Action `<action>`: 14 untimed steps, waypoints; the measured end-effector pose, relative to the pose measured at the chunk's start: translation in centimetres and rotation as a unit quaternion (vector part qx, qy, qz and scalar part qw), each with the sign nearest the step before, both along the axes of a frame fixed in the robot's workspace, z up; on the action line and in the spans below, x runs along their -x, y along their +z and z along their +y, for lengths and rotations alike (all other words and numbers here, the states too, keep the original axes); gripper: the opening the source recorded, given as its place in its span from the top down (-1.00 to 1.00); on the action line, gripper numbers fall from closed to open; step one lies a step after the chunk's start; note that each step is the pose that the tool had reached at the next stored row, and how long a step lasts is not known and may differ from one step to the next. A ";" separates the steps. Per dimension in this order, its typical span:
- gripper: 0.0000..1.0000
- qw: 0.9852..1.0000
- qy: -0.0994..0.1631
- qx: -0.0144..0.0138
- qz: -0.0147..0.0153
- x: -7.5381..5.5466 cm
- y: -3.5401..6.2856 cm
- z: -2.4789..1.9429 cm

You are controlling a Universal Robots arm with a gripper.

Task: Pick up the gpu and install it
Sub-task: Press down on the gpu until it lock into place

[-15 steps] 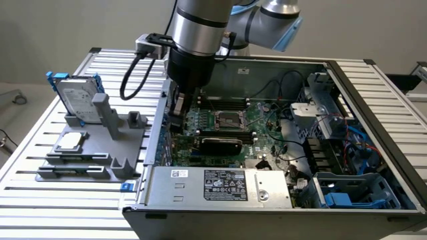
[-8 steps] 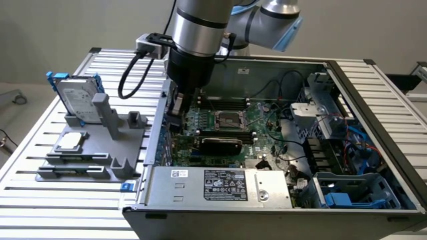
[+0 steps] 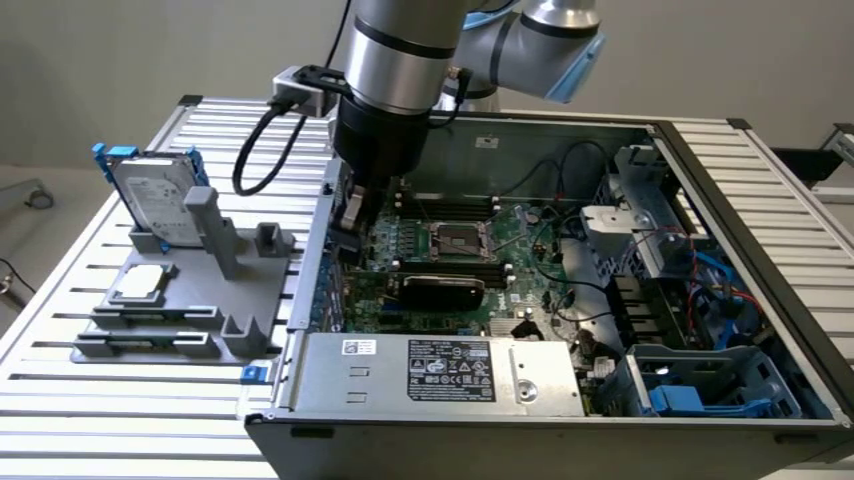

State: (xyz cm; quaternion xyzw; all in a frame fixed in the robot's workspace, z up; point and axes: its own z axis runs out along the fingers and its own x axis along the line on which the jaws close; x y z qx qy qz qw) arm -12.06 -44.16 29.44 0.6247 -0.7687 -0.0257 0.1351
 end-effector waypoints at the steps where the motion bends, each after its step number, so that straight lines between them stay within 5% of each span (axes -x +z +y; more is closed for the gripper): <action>1: 0.79 1.000 -0.003 0.000 0.000 0.0 0.00 0.00; 14: 0.79 1.000 -0.024 0.005 0.001 -0.1 -0.01 0.00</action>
